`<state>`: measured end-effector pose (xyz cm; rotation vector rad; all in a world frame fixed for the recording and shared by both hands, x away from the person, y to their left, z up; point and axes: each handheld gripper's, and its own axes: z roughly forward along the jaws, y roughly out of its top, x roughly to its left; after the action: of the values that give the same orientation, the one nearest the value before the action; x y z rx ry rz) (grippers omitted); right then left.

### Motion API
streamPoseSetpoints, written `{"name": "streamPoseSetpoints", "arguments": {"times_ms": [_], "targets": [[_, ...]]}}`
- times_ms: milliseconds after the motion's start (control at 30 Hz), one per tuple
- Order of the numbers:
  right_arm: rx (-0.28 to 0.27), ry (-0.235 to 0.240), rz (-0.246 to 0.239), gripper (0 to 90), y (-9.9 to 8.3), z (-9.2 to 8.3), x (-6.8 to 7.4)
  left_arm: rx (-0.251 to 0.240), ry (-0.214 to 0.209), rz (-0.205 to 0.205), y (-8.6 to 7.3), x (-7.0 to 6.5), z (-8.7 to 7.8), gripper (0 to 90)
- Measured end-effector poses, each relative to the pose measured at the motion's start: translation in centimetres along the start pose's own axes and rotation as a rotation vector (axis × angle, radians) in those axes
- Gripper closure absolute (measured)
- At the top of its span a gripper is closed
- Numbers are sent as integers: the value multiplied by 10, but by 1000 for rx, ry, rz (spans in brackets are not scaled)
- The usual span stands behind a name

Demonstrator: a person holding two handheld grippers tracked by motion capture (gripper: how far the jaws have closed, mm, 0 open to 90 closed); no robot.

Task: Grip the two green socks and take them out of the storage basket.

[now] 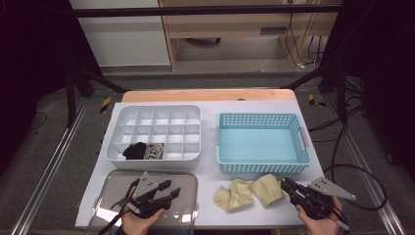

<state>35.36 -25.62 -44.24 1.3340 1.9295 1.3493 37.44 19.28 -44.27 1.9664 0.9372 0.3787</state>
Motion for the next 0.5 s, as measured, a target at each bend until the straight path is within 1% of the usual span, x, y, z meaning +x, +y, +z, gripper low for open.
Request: {"name": "streamPoseSetpoints", "arguments": {"times_ms": [33, 167, 267, 333, 400, 433, 500], "targets": [[1, 13, -2, 750, 2, 2, 4, 6, -2, 7, 1, -1, 1, 535], [31, 66, -8, 740, 6, 15, 17, 6, -10, 7, 7, -6, 5, 537], [59, 96, -18, 728, 7, 27, 27, 14, -20, 9, 12, -11, 11, 537], [69, 108, -28, 722, 8, 34, 32, 13, -38, 5, 15, -15, 16, 540], [83, 125, -40, 722, 9, 42, 38, 26, -41, 18, 18, -20, 22, 541], [83, 125, -40, 722, 9, 42, 38, 26, -41, 18, 18, -20, 22, 541], [99, 135, -51, 722, 10, 50, 43, 33, -59, 26, 21, -26, 30, 543]]}}
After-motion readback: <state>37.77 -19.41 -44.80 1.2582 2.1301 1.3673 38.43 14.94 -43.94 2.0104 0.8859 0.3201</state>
